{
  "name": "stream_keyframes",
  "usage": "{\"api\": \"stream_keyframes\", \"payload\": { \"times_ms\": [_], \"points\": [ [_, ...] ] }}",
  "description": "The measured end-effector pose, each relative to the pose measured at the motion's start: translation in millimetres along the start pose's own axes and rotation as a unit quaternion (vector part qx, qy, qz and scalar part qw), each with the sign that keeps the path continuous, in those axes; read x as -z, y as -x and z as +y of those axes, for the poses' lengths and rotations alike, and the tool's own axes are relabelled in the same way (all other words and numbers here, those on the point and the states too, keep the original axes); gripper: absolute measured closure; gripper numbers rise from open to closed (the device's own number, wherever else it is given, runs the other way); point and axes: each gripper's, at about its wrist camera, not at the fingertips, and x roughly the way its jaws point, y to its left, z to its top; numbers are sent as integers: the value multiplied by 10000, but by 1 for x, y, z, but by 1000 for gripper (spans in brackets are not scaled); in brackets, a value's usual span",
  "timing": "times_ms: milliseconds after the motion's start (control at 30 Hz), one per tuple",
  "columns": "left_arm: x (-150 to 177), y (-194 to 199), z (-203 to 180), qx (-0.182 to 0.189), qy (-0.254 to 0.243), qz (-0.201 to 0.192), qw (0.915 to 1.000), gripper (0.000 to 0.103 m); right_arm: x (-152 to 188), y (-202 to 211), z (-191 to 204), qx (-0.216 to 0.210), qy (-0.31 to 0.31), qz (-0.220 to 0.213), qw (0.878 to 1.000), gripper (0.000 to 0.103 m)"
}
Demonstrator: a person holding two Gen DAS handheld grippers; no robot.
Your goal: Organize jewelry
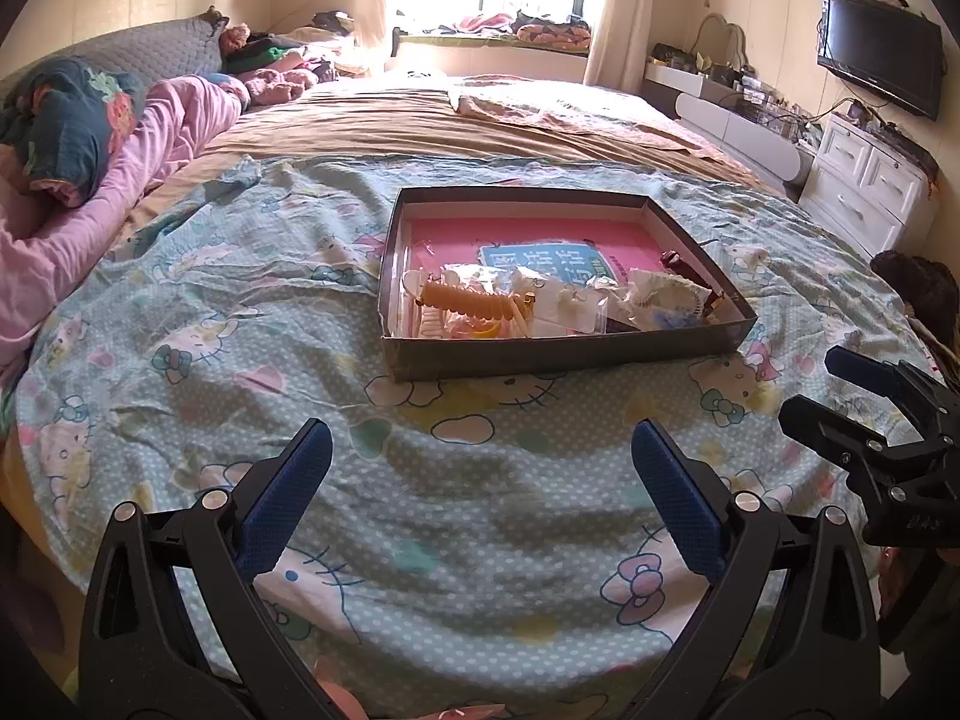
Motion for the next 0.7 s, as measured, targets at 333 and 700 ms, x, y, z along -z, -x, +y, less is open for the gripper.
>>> {"api": "stream_keyframes", "payload": {
  "times_ms": [333, 700],
  "points": [
    [-4, -14, 10, -660, 186, 127, 9976, 9, -6, -12, -27, 151, -251, 21, 9996, 5],
    [-47, -66, 114, -1515, 1121, 532, 9806, 9, -25, -39, -164, 1280, -1258, 80, 9837, 5]
  ]
}}
